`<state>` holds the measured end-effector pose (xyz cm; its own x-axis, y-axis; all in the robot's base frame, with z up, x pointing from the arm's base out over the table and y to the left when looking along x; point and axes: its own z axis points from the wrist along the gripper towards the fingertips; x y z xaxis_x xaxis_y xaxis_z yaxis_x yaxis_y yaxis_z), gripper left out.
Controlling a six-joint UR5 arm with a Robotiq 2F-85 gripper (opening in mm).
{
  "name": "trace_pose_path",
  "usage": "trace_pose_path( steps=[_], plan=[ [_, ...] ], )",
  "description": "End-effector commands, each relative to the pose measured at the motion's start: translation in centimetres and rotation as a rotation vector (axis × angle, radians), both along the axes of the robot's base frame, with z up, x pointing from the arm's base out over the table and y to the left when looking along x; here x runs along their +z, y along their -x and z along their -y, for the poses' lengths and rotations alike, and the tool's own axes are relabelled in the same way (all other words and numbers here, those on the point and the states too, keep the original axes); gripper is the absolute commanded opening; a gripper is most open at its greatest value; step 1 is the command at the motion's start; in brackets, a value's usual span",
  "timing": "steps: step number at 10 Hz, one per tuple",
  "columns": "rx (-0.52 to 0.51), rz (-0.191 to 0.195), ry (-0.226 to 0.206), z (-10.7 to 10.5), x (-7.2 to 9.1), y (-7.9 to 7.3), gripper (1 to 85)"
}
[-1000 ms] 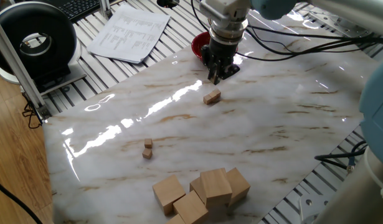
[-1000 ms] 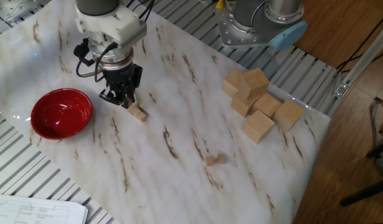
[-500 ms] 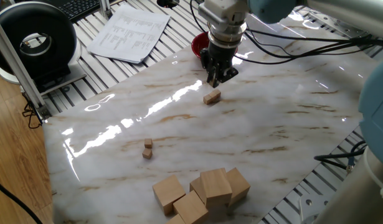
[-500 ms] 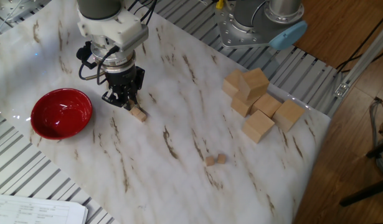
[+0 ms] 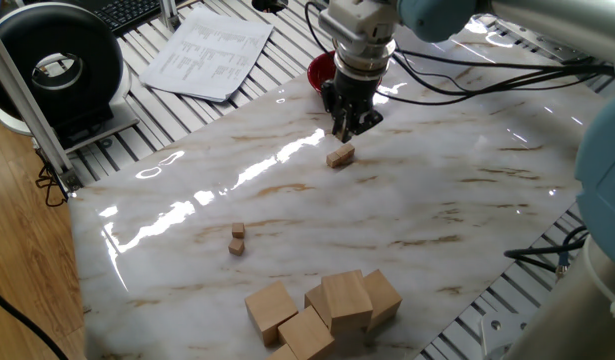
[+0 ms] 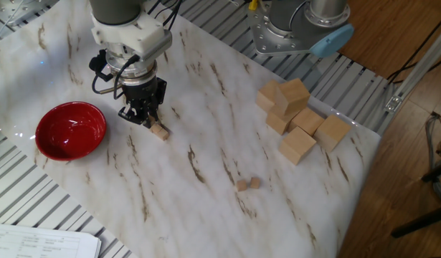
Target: Stack the blocks into a pyramid shape
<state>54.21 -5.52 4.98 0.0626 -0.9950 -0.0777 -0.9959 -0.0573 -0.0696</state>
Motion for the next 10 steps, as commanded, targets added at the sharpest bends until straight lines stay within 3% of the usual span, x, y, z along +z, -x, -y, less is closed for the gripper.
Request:
trace_pose_path(
  steps=[1, 8, 10],
  plan=[
    [-0.007, 0.016, -0.014, -0.35, 0.08, -0.52, 1.0],
    [-0.007, 0.003, -0.007, -0.15, -0.65, -0.48, 1.0],
    [-0.02, -0.005, -0.027, -0.41, -0.57, -0.06, 1.0]
  ],
)
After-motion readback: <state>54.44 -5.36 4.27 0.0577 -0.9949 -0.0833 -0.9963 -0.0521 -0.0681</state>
